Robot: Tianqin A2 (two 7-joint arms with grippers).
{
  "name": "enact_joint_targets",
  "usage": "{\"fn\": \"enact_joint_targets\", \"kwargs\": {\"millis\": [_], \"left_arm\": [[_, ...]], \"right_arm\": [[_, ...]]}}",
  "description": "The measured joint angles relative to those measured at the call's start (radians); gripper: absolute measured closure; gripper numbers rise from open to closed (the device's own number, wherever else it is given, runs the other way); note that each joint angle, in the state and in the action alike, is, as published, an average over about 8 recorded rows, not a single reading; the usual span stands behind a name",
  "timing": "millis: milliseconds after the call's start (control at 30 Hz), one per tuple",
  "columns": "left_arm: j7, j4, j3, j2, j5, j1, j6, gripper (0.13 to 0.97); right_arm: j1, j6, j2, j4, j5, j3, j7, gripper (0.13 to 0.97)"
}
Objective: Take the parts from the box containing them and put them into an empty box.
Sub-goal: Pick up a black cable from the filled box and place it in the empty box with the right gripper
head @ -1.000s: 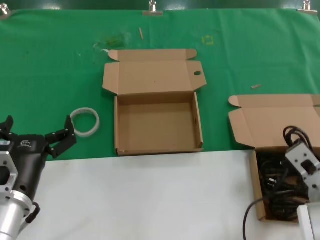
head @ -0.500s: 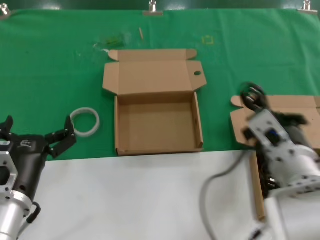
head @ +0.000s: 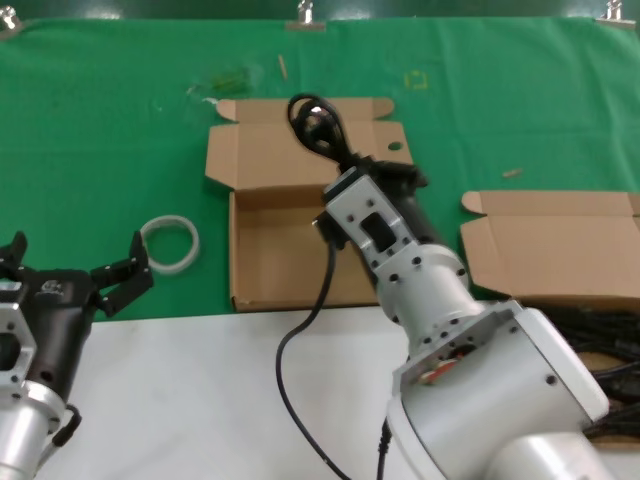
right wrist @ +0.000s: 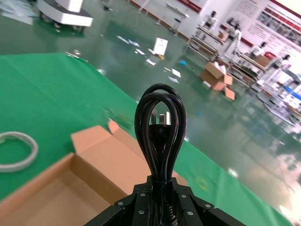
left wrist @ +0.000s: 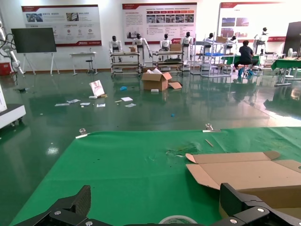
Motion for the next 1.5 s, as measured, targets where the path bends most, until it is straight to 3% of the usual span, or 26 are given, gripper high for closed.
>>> {"fn": "enact_joint_targets", "kwargs": {"millis": [567,1500], "left_arm": [[0.0,0.0,0.0,0.0,0.0,0.0,0.0,0.132],[0.0,0.0,0.0,0.0,0.0,0.0,0.0,0.132]], "right_arm": [[0.04,-0.133,0.013,-0.236,0.0,-0.028,0.059,0.896],[0.059,-0.153,0.023,-0.269,0.0,-0.101,0.143,0.896]]}}
